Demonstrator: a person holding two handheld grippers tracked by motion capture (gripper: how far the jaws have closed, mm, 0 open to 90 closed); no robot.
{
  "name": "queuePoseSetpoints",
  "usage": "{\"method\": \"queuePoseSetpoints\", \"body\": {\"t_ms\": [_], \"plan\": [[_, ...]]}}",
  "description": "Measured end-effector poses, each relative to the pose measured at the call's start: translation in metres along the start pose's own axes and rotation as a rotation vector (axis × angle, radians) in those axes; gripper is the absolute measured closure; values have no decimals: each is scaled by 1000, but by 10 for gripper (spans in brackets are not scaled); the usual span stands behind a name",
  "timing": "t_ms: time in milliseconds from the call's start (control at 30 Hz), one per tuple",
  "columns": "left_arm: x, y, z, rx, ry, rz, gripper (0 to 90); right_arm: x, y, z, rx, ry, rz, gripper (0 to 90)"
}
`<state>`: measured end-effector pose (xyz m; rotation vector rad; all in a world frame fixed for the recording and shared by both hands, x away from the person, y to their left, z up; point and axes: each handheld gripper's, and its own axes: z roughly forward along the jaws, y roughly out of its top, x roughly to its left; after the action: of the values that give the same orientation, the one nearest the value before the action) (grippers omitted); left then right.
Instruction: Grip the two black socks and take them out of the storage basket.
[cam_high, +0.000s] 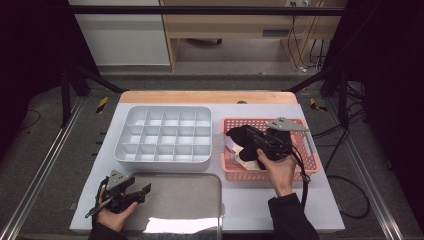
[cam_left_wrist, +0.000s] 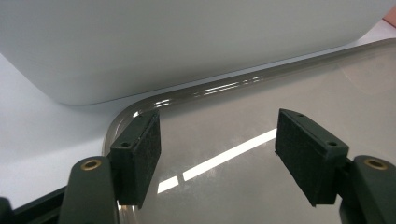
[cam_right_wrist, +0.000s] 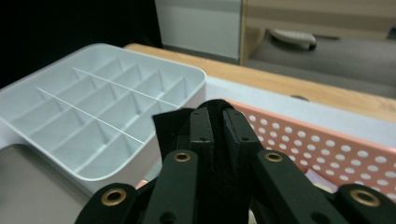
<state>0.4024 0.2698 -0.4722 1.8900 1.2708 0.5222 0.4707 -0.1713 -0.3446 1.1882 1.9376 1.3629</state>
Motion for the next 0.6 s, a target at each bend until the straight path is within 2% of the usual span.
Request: {"method": "queuePoseSetpoints", "body": {"t_ms": [100, 167, 600], "plan": [[0, 0, 0, 0, 0, -1, 308, 4, 1, -15, -52, 33, 0, 829], [0, 0, 0, 2, 2, 1, 308, 6, 0, -23, -68, 50, -9, 828], [-1, 1, 0, -4, -11, 2, 308, 17, -9, -52, -82, 137, -70, 830]]}}
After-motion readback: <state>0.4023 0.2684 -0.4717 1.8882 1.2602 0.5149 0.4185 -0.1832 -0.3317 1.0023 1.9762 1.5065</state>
